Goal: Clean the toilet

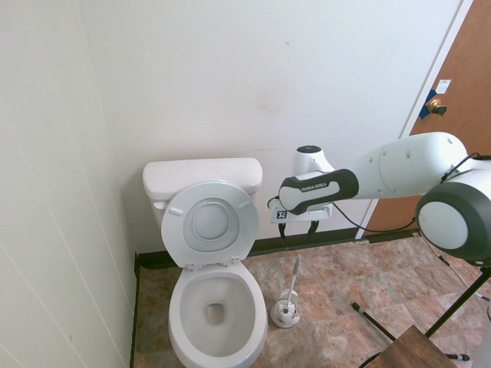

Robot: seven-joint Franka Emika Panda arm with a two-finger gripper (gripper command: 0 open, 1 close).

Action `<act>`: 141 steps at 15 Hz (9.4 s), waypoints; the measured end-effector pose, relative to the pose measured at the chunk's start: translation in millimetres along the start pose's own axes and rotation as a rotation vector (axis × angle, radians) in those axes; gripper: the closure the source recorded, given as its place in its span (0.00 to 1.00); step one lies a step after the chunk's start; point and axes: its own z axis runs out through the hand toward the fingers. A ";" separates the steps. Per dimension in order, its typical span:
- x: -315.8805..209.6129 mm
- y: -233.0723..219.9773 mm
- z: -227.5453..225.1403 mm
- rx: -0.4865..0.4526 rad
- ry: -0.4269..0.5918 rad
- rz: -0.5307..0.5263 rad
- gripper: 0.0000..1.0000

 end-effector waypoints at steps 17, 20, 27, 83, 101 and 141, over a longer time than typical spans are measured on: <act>107.5 -40.2 173.3 0.012 -0.141 0.346 0.00; 111.5 -40.3 188.2 0.012 -0.132 0.392 0.00; 113.0 -38.3 223.1 -0.007 -0.123 0.442 0.00; 42.5 91.9 -60.9 0.201 -0.009 0.221 1.00; -222.9 -6.4 -97.4 0.266 -0.027 -0.117 1.00; -282.9 -15.3 69.7 0.090 0.041 -0.109 1.00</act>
